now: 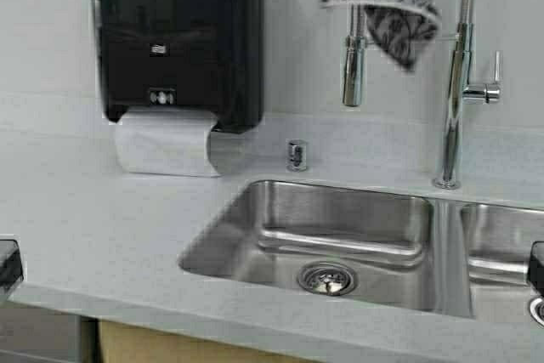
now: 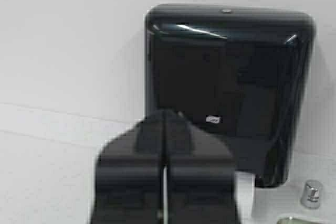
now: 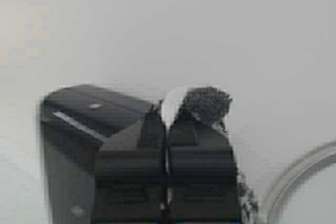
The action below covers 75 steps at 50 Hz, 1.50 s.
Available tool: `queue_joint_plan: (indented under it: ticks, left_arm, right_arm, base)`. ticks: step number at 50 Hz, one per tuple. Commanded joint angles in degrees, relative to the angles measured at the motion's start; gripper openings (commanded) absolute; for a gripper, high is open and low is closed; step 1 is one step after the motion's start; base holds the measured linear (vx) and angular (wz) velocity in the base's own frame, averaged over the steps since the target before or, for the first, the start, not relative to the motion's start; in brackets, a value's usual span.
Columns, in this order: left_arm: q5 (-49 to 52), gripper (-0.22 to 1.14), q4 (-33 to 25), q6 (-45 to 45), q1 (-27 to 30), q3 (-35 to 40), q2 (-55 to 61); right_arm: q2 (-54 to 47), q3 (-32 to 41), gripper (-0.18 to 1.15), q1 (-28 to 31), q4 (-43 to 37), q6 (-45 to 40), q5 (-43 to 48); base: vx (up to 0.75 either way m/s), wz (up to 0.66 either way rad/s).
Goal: Get the cloth and wipe up the spill under the wine glass
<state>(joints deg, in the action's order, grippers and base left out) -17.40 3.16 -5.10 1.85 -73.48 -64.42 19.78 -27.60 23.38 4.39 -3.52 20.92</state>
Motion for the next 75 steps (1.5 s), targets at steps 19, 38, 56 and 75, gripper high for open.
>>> queue_joint_plan:
  ticks: [19, 38, 56, 75]
  left_arm:
    - [0.0, 0.02, -0.4, -0.9, 0.1, 1.0, 0.7]
    - [0.1, 0.02, -0.5, -1.1, 0.1, 1.2, 0.6]
    - [0.3, 0.02, -0.5, -1.8, 0.1, 1.1, 0.2]
    - [0.3, 0.02, -0.5, -2.5, 0.1, 1.1, 0.4]
  right_arm:
    - [13.9, -5.9, 0.06, 1.8, 0.1, 0.0, -6.7]
    - [14.9, -10.5, 0.06, 1.7, 0.1, 0.0, -6.4]
    - [14.9, -16.5, 0.06, 0.0, -0.3, 0.8, -4.4]
    - [13.1, -19.0, 0.06, 0.0, -0.3, 0.8, -2.6]
  base:
    - [-0.12, 0.21]
    - [-0.13, 0.38]
    - [-0.11, 0.6]
    - [-0.09, 0.54]
